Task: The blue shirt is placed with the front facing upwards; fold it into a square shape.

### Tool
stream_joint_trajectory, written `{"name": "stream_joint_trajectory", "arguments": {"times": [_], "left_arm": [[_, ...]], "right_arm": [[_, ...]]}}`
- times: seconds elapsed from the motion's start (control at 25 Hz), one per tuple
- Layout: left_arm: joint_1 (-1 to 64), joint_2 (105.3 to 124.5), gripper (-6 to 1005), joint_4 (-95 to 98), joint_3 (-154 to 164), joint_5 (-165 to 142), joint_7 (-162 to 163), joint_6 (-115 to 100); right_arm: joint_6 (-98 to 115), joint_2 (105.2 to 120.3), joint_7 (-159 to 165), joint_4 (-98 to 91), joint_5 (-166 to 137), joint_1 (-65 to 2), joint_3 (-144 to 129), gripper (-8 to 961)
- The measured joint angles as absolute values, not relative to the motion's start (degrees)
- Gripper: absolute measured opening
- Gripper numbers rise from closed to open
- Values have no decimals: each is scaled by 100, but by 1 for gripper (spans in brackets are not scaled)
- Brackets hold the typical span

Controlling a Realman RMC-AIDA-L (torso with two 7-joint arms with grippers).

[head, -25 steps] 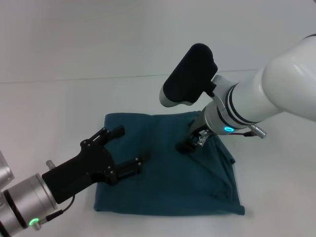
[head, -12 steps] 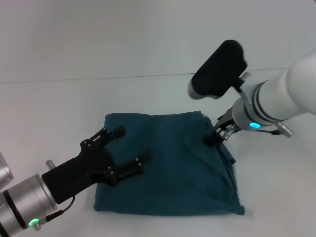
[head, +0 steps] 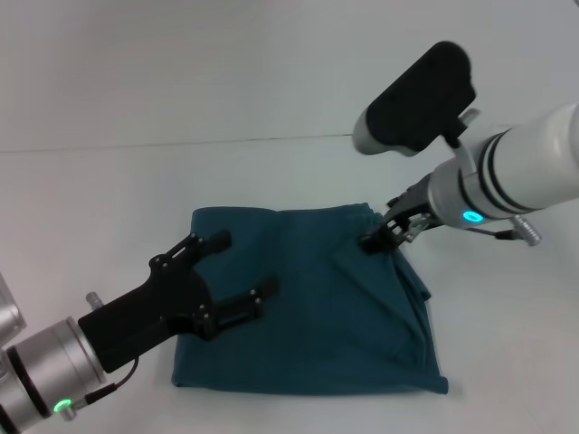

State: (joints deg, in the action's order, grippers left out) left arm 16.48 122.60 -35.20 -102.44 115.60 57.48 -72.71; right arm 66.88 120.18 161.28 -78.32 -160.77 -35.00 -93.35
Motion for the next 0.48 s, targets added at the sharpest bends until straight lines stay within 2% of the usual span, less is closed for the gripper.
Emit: {"name": "stream_joint_trajectory", "arguments": {"times": [0.48], "left_arm": [[1663, 12260, 929, -3499, -10252, 11557, 5748, -7271]], "right_arm": [[6364, 12045, 16300, -7280, -15991, -3824, -9901, 664]]}}
